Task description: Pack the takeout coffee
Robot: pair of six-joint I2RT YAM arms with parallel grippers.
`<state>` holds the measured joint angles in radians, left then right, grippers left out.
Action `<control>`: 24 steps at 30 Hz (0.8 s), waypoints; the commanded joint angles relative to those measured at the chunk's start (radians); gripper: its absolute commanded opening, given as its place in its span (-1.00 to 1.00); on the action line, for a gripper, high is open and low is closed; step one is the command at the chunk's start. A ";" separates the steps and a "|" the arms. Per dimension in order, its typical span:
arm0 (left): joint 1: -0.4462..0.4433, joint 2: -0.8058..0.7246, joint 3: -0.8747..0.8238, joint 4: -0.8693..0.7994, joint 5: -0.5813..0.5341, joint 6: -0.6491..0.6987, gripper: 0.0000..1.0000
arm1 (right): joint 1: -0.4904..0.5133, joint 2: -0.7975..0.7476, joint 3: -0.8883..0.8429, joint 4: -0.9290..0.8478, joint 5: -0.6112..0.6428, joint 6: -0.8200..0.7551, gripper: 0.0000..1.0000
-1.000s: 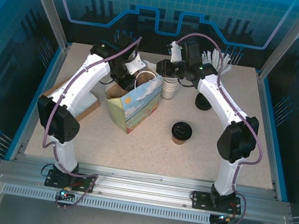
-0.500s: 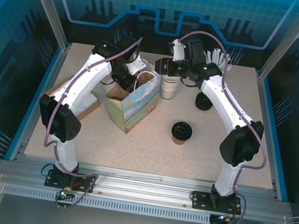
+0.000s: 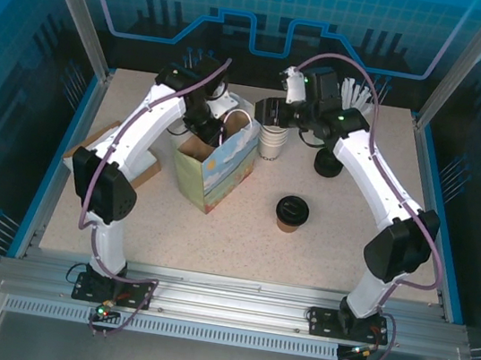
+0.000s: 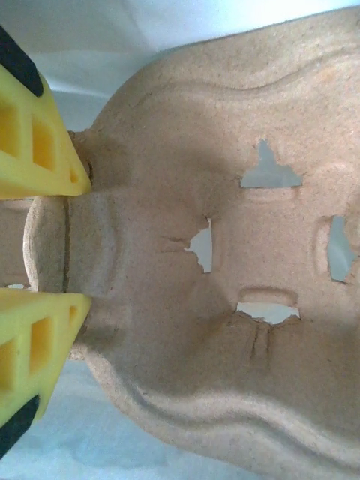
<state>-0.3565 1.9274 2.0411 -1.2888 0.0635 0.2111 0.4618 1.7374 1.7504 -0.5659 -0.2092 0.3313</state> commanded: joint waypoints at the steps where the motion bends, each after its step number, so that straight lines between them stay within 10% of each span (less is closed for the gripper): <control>1: -0.002 0.009 0.002 0.010 -0.006 -0.051 -0.39 | -0.006 -0.057 -0.035 -0.002 0.025 -0.018 0.36; 24: -0.002 -0.041 -0.041 0.056 0.005 -0.059 -0.40 | 0.090 -0.146 -0.048 0.074 -0.257 -0.191 0.39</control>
<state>-0.3565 1.9270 1.9961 -1.2354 0.0643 0.1616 0.5171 1.5520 1.6329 -0.5072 -0.4030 0.1898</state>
